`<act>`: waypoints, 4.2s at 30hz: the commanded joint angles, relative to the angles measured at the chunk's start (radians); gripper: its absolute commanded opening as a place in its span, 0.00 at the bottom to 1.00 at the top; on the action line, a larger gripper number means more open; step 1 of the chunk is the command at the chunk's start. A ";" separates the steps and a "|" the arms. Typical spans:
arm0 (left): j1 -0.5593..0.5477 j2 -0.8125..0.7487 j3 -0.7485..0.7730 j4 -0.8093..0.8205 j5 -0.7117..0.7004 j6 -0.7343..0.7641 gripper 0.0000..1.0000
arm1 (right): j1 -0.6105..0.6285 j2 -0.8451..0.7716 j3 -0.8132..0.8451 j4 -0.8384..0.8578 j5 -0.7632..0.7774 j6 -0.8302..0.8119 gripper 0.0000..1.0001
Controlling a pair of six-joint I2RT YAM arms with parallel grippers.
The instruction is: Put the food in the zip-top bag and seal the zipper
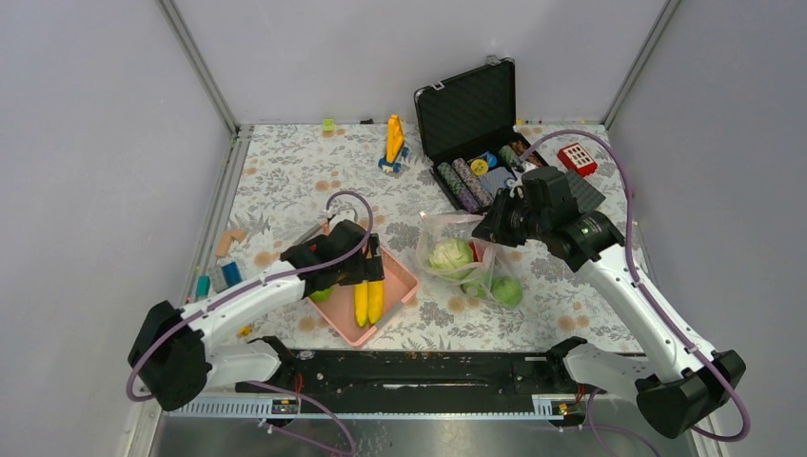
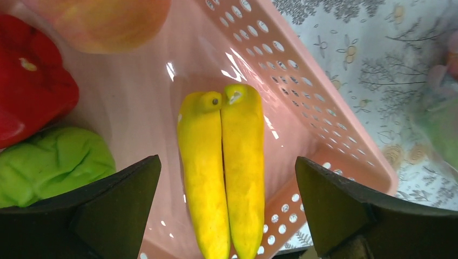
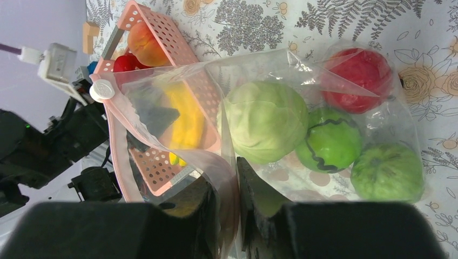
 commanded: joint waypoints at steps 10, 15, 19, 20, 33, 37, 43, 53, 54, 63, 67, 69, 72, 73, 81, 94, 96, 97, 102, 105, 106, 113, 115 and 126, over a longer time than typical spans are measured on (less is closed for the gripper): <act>0.002 0.280 0.036 0.116 0.016 -0.055 0.87 | -0.020 -0.005 -0.015 0.018 -0.005 -0.037 0.23; -0.012 0.352 0.043 0.124 -0.040 -0.067 0.82 | -0.027 -0.011 -0.025 0.019 -0.009 -0.040 0.23; -0.030 0.412 0.067 0.128 -0.063 -0.075 0.74 | -0.032 -0.022 -0.038 0.019 0.014 -0.044 0.23; -0.035 0.422 0.071 0.132 -0.068 -0.077 0.71 | -0.034 -0.024 -0.040 0.019 0.013 -0.044 0.23; -0.044 0.341 0.061 0.096 -0.086 -0.109 0.19 | -0.046 -0.044 -0.061 0.019 -0.003 -0.052 0.24; -0.044 0.256 0.070 0.073 -0.089 -0.101 0.17 | -0.047 -0.049 -0.061 0.019 -0.011 -0.058 0.24; -0.044 0.118 0.095 0.017 -0.093 -0.084 0.17 | -0.048 -0.057 -0.064 0.019 -0.011 -0.064 0.24; -0.046 -0.201 0.145 0.148 0.027 0.054 0.00 | -0.050 -0.039 -0.061 0.020 -0.031 -0.070 0.24; -0.046 -0.243 0.137 0.217 0.070 0.079 0.00 | -0.050 -0.038 -0.059 0.020 -0.041 -0.068 0.24; -0.050 -0.272 0.107 0.776 0.375 0.158 0.00 | -0.050 -0.041 -0.049 0.054 -0.147 -0.060 0.24; -0.088 -0.182 0.170 0.896 0.378 0.200 0.00 | -0.050 -0.039 -0.041 0.067 -0.183 -0.041 0.24; -0.127 -0.138 0.207 0.927 0.305 0.252 0.00 | -0.050 -0.037 -0.038 0.078 -0.210 -0.022 0.24; -0.185 -0.074 0.245 0.995 0.137 0.314 0.00 | -0.050 -0.031 -0.028 0.083 -0.249 0.032 0.24; -0.199 -0.059 0.243 1.040 0.083 0.328 0.00 | -0.050 -0.029 -0.028 0.094 -0.264 0.055 0.24; -0.283 0.042 0.160 1.349 -0.230 0.351 0.00 | -0.060 -0.007 -0.074 0.237 -0.371 0.272 0.25; -0.452 0.199 0.032 1.624 -0.660 0.425 0.00 | -0.097 -0.084 -0.096 0.321 -0.361 0.432 0.27; -0.465 0.208 0.031 1.629 -0.708 0.431 0.00 | -0.103 -0.093 -0.106 0.329 -0.368 0.445 0.27; -0.468 0.212 0.034 1.623 -0.718 0.433 0.00 | -0.106 -0.098 -0.111 0.332 -0.368 0.450 0.27; -0.486 0.205 0.038 1.510 -0.687 0.353 0.14 | -0.119 -0.120 -0.116 0.336 -0.346 0.460 0.28; -0.494 0.196 0.044 1.419 -0.648 0.297 0.22 | -0.124 -0.125 -0.112 0.336 -0.328 0.460 0.29; -0.498 0.190 0.046 1.392 -0.637 0.284 0.22 | -0.126 -0.126 -0.111 0.337 -0.321 0.459 0.29; -0.551 0.206 0.080 1.289 -0.643 0.307 0.61 | -0.129 -0.129 -0.118 0.380 -0.318 0.487 0.29; -0.561 0.195 0.099 1.230 -0.634 0.308 0.79 | -0.129 -0.129 -0.118 0.381 -0.319 0.487 0.29; -0.563 0.020 0.169 0.783 -0.601 0.219 0.99 | -0.136 -0.128 -0.122 0.379 -0.307 0.468 0.31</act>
